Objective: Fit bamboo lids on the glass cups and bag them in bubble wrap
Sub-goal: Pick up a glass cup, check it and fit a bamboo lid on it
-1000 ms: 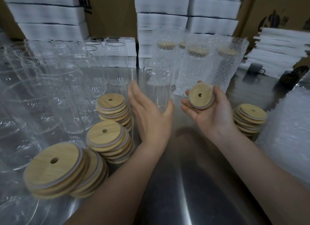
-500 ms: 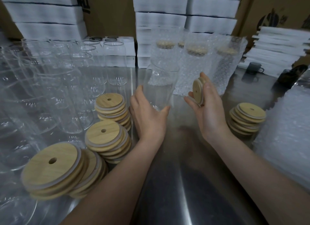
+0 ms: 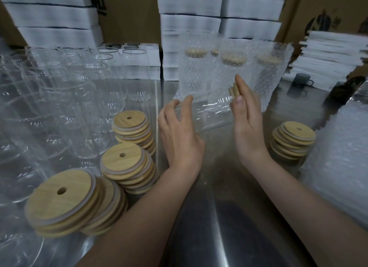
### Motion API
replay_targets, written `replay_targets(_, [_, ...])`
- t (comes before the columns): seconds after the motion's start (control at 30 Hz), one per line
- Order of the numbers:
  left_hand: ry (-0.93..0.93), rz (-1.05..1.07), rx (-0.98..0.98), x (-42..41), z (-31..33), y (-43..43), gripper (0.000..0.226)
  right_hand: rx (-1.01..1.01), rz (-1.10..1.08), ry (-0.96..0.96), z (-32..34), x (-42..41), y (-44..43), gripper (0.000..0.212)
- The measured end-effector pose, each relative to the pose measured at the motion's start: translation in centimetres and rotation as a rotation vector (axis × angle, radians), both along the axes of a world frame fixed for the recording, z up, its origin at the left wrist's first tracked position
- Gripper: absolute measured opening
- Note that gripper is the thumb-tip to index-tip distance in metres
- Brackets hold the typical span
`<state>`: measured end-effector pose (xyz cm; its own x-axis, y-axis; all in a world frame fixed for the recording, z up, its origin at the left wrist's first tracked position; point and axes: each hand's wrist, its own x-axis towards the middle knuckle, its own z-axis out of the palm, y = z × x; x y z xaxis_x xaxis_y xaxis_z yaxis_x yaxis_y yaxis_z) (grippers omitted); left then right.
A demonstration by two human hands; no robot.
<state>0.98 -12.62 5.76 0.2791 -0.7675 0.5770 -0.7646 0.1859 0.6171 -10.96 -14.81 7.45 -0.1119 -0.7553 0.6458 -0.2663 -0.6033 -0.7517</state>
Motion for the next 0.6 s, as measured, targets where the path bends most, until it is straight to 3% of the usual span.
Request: replay_targets(0.6, [-0.031,-0.073,-0.073,0.27,-0.56,-0.38,0.087,0.018,0.01,0.088,0.91,0.09,0.94,0.045])
